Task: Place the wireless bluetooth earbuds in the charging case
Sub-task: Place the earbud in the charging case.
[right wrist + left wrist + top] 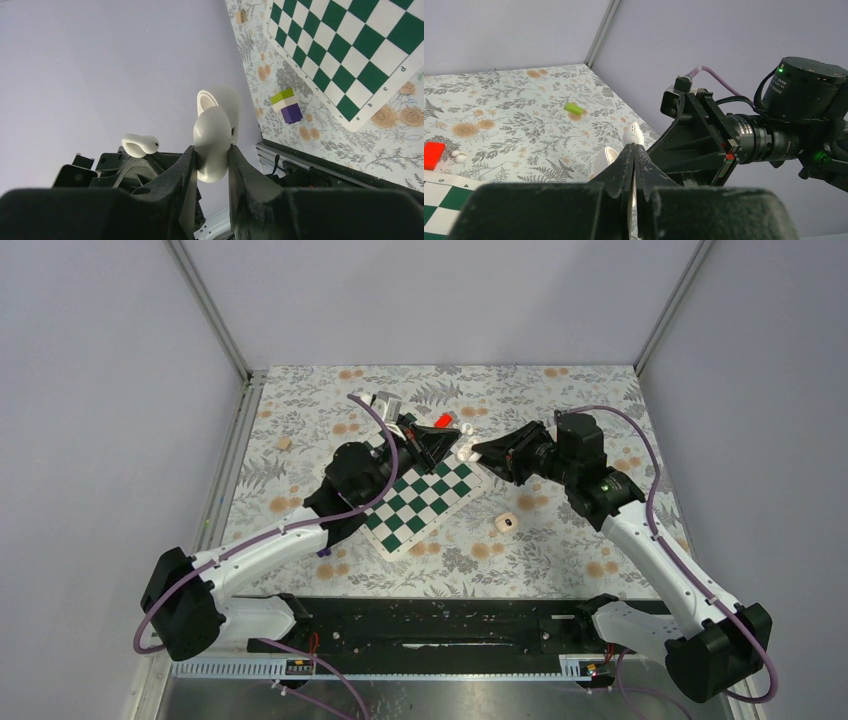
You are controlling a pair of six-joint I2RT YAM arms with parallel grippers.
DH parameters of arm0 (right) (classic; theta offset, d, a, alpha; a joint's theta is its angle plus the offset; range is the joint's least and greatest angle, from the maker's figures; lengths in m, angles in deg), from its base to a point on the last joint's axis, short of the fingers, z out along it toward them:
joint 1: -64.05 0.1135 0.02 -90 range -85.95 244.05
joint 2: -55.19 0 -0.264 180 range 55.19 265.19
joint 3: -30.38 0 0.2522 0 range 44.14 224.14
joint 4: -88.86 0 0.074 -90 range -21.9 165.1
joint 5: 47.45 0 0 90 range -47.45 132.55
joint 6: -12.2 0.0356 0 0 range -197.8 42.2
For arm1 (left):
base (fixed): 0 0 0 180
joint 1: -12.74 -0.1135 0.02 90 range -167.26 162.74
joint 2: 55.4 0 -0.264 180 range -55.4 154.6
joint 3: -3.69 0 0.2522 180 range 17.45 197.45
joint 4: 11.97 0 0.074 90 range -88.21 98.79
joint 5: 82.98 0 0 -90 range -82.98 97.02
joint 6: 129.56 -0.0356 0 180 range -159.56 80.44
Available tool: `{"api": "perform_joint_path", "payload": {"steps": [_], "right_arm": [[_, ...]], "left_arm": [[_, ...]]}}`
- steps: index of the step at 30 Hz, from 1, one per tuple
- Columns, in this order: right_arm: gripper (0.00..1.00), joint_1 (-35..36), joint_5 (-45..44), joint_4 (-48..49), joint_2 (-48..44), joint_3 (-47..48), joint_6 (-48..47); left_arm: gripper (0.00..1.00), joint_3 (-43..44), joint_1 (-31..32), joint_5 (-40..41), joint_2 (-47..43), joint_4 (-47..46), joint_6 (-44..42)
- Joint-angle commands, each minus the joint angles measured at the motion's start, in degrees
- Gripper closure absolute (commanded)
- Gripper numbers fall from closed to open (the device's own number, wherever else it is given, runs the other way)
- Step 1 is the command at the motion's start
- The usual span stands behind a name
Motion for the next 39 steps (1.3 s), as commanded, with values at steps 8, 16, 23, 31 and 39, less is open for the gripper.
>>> {"api": "perform_joint_path", "payload": {"steps": [8, 16, 23, 31, 39], "right_arm": [[1.00, -0.9, 3.8, 5.5, -0.2, -0.4, 4.4], [1.00, -1.2, 5.8, 7.3, 1.1, -1.3, 6.0], [1.00, -1.4, 8.4, 7.8, 2.3, -1.0, 6.2], [1.00, -1.6, 8.4, 7.8, 2.0, -1.4, 6.2], [1.00, -1.7, 9.2, 9.1, 2.7, -1.4, 6.4]], "left_arm": [[1.00, -0.8, 1.7, 1.1, -3.7, -1.8, -7.3], [1.00, 1.2, 5.0, 5.8, -4.6, 4.3, -19.3], [1.00, 2.0, 6.8, 9.1, -4.2, 6.6, -25.9], [1.00, 0.9, 7.5, 12.1, -4.8, 6.0, -26.6], [1.00, -0.3, 7.7, 13.7, -5.7, 4.3, -26.6]]}}
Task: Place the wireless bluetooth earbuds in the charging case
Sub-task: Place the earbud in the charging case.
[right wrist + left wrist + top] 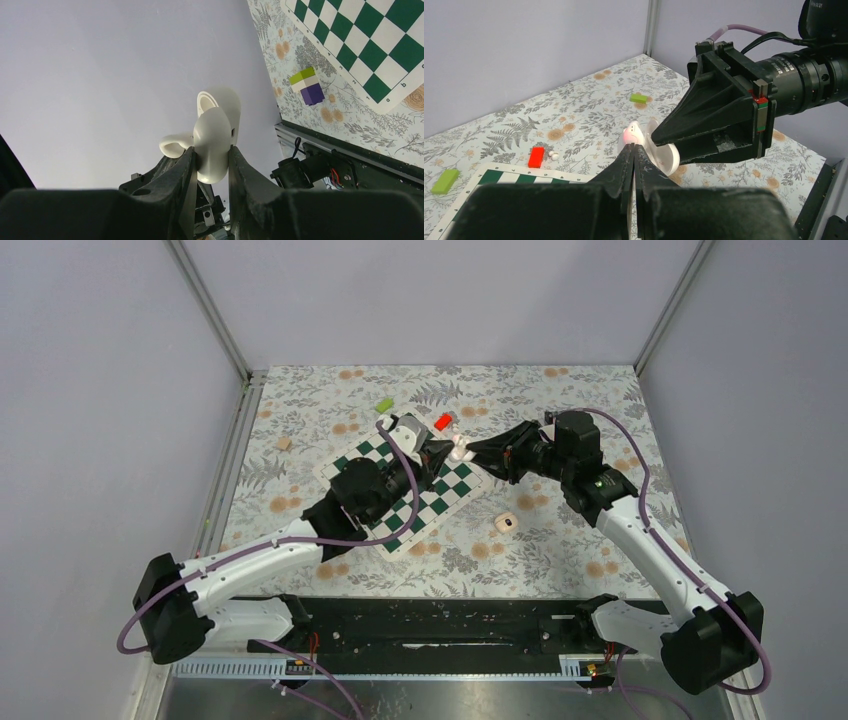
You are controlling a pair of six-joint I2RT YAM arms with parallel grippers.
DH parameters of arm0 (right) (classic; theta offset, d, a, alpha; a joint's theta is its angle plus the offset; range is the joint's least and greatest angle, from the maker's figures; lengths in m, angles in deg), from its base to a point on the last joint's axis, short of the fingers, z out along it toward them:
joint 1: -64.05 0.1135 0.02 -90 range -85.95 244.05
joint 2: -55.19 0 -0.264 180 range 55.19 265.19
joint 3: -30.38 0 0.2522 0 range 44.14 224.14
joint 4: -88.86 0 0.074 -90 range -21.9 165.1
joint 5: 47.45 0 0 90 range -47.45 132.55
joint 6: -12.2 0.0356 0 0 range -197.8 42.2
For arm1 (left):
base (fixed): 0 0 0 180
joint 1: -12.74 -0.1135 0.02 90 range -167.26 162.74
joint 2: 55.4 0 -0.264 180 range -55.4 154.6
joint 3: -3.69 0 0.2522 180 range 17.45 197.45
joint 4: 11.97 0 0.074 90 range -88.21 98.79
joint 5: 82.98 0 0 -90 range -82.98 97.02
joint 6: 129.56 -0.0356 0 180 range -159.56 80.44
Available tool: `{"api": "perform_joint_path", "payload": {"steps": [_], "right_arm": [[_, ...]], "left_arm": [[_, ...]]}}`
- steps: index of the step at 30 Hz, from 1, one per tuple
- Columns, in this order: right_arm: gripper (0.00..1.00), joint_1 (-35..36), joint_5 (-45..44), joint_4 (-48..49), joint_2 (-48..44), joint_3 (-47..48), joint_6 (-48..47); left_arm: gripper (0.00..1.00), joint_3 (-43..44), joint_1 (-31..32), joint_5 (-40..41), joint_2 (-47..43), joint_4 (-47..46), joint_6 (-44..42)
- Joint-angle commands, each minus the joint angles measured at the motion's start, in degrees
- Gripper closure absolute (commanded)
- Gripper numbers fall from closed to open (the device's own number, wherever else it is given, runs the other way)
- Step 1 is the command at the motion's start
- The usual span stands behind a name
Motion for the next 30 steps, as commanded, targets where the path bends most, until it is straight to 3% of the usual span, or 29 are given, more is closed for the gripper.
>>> {"api": "perform_joint_path", "payload": {"steps": [1, 9, 30], "right_arm": [[1.00, -0.4, 2.1, 3.3, 0.3, 0.0, 0.7], [1.00, -0.4, 1.9, 3.5, 0.3, -0.6, 0.8], [1.00, -0.5, 2.1, 4.6, 0.2, -1.7, 1.9]], "left_arm": [[1.00, 0.3, 0.3, 2.0, -2.2, -3.4, -0.9], [1.00, 1.5, 0.3, -2.4, -2.4, -0.8, -2.6], [1.00, 2.2, 0.9, -2.7, -3.0, 3.6, -8.7]]}}
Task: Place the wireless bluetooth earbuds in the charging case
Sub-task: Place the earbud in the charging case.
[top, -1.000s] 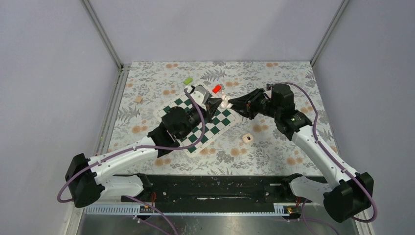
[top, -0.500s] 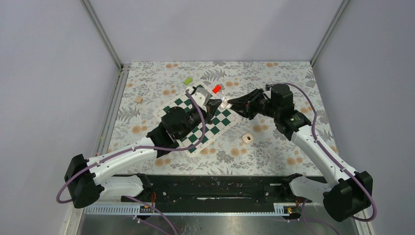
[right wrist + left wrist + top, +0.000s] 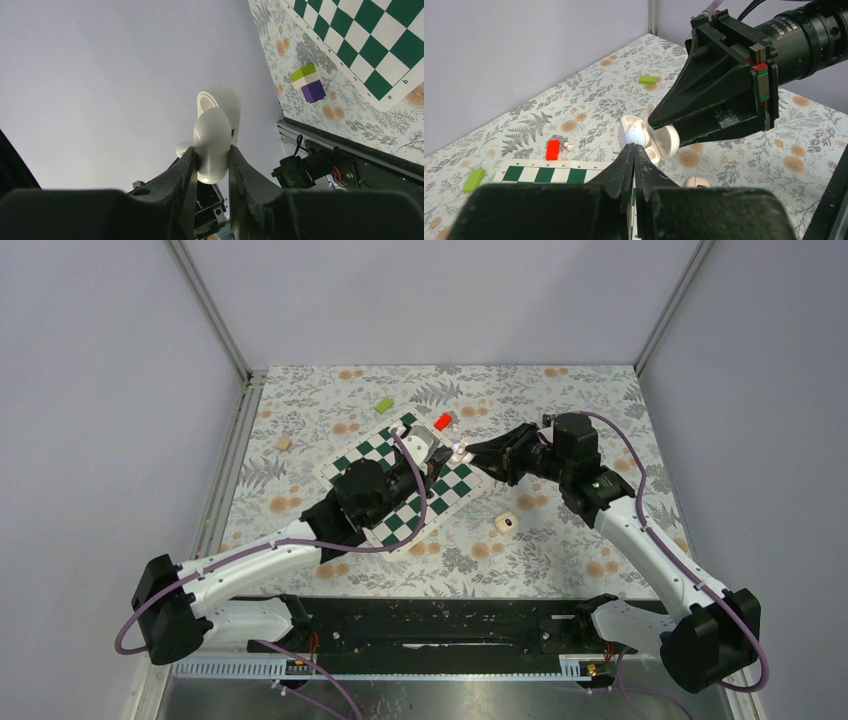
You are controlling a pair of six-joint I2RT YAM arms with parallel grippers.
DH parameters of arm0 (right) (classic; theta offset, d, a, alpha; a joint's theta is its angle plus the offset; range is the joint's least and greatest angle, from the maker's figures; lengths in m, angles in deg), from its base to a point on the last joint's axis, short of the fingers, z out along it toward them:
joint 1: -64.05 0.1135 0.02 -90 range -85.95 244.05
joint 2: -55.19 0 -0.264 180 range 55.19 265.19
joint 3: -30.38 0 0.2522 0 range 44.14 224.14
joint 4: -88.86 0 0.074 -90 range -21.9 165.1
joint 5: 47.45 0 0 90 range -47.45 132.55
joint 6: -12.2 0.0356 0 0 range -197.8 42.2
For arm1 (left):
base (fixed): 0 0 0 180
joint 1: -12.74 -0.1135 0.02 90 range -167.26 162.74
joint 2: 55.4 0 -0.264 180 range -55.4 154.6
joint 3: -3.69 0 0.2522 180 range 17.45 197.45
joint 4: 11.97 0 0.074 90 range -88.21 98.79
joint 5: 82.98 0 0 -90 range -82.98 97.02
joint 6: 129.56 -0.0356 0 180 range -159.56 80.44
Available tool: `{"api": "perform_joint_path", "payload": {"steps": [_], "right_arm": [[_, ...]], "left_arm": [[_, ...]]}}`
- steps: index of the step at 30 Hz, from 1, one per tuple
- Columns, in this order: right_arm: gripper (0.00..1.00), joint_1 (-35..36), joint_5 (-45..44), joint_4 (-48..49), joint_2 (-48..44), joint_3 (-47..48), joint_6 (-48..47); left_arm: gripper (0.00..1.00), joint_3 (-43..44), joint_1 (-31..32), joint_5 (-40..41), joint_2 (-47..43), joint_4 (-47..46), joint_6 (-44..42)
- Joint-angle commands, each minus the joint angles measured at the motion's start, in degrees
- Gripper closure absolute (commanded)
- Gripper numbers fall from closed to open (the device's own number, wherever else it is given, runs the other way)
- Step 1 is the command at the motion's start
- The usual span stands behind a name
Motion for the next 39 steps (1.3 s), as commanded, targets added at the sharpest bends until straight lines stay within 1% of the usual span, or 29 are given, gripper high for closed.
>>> {"api": "perform_joint_path", "payload": {"steps": [1, 9, 10, 14, 29, 39], "right_arm": [[1.00, -0.4, 1.0, 2.6, -0.2, -0.1, 0.8], [1.00, -0.3, 0.9, 2.5, -0.4, -0.3, 1.1], [1.00, -0.4, 0.9, 4.2, -0.4, -0.3, 1.1], [1.00, -0.5, 0.8, 4.9, -0.7, -0.4, 1.2], [1.00, -0.5, 0.9, 5.4, -0.8, -0.6, 1.5], [1.00, -0.6, 1.1, 5.9, -0.8, -0.7, 1.6]], "left_arm": [[1.00, 2.2, 0.3, -1.5, -2.4, -0.9, -1.9], [1.00, 2.6, 0.5, -2.1, -2.5, 1.2, -2.8], [1.00, 2.7, 0.6, -2.1, -2.5, 1.4, -2.9], [1.00, 3.1, 1.1, -1.7, -2.2, 2.4, -3.6], [1.00, 3.9, 2.0, -1.4, -1.2, 2.8, -4.0], [1.00, 4.7, 2.4, 1.0, -1.1, 4.5, -4.2]]}}
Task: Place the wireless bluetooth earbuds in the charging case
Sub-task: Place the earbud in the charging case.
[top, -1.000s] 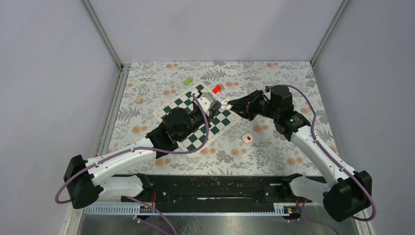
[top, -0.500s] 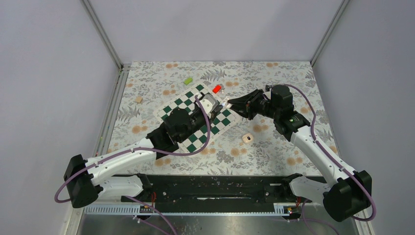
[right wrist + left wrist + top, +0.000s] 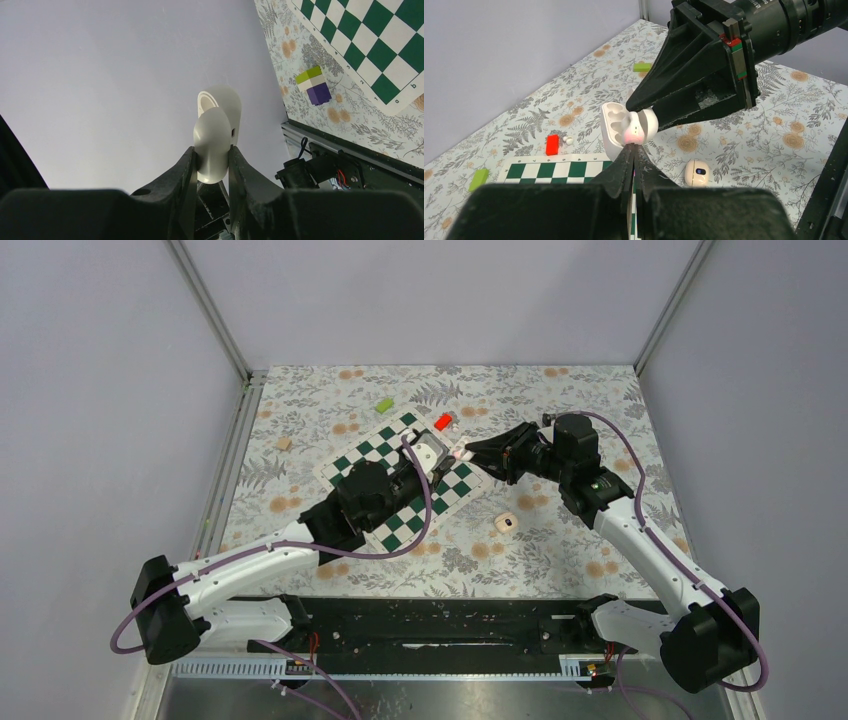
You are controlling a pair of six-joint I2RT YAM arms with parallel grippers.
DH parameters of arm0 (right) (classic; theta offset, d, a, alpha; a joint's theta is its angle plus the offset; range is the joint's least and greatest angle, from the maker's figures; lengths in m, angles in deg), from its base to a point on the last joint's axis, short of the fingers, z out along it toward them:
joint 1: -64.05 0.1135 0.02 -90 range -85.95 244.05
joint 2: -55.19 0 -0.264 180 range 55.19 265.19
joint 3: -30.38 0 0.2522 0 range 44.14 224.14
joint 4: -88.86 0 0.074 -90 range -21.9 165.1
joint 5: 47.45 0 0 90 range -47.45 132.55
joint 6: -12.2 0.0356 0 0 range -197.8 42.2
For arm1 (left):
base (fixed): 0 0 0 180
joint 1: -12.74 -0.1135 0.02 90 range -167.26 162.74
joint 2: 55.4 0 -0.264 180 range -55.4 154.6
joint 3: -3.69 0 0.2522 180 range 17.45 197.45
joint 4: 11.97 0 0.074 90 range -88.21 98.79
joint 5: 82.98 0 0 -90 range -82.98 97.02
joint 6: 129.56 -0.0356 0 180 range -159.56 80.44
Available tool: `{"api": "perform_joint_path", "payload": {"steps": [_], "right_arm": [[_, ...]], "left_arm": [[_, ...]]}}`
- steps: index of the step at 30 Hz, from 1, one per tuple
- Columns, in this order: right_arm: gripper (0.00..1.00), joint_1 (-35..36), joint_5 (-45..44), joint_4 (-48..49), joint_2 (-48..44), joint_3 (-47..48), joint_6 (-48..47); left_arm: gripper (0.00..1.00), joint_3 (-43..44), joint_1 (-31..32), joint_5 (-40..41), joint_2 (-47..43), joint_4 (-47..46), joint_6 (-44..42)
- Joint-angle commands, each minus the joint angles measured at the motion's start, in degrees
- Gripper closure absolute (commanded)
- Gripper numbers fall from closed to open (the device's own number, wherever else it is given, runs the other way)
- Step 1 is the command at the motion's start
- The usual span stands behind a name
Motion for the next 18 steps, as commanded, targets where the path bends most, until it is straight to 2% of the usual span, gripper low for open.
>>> {"api": "perform_joint_path", "payload": {"steps": [1, 18], "right_arm": [[1.00, -0.5, 1.1, 3.2, -0.8, 0.2, 0.6], [1.00, -0.9, 1.3, 4.3, -0.9, 0.1, 1.0]], "left_arm": [[1.00, 3.7, 0.4, 1.9, -0.4, 0.0, -0.8], [1.00, 4.3, 0.5, 4.9, -0.2, 1.7, 0.8]]}}
